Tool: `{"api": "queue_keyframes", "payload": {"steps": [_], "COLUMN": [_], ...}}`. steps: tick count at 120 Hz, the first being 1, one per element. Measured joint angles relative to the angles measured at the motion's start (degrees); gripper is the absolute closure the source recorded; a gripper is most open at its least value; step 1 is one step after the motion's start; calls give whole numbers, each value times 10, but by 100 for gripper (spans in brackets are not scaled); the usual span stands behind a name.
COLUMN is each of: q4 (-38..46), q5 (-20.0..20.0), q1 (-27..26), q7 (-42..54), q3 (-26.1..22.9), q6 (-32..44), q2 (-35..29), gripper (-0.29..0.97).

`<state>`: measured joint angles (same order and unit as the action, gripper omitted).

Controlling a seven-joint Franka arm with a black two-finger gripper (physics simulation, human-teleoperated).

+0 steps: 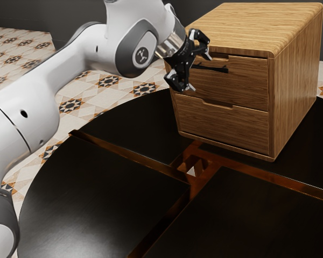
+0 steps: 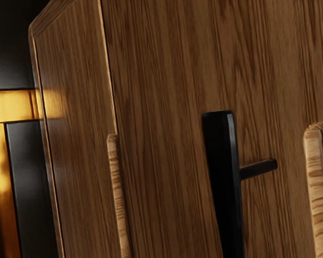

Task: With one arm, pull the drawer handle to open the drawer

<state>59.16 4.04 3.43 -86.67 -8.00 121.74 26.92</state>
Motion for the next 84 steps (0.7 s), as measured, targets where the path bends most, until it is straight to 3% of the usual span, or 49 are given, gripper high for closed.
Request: {"api": "queue_keyframes", "payload": {"steps": [12, 43, 84], "q4": [0, 1, -6], "q5": [0, 0, 0], "q1": [0, -1, 0], "q7": [-1, -2, -3], "q3": [0, 1, 0], "q6": [1, 3, 10], "q2": [0, 0, 11], "gripper": [2, 28, 35]}}
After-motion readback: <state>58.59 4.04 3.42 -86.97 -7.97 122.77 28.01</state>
